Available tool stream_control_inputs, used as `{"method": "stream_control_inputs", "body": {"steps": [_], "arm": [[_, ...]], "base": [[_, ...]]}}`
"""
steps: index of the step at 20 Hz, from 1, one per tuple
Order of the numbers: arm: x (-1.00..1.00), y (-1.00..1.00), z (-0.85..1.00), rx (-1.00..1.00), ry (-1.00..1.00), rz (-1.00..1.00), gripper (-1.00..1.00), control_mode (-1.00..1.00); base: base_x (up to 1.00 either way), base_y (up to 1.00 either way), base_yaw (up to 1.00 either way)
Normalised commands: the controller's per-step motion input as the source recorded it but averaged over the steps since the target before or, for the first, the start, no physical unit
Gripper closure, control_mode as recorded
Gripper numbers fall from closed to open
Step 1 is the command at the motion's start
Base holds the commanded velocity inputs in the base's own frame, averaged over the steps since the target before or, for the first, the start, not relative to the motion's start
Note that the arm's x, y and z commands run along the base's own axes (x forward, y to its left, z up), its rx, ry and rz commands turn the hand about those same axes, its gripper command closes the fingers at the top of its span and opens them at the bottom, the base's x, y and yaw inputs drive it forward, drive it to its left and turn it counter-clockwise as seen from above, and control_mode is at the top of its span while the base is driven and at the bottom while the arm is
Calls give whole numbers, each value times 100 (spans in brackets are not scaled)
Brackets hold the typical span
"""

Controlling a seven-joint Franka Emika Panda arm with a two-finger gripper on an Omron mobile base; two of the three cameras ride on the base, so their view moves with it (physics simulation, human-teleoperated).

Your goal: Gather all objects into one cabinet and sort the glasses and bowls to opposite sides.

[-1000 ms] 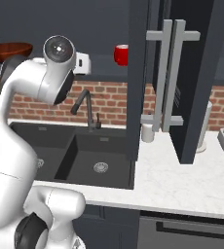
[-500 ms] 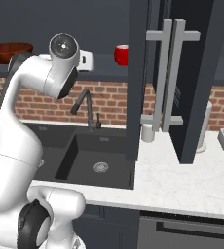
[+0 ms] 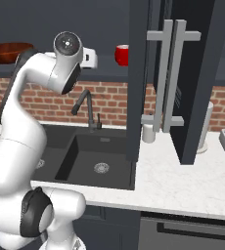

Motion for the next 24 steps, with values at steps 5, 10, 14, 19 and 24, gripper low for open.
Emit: {"method": "stream_control_inputs", "body": {"steps": [5, 10, 14, 19, 24], "arm": [[26, -4, -2, 0, 0, -2, 100, -100], [22, -3, -13, 0, 0, -1, 100, -100], [24, 0, -12, 0, 2, -1, 100, -100], [24, 0, -10, 0, 0, -2, 100, -100], [31, 0, -5, 0, 4, -1, 100, -100]], "base": [[0, 0, 0], [0, 0, 0], [0, 0, 0], [0, 0, 0], [0, 0, 0]]}}
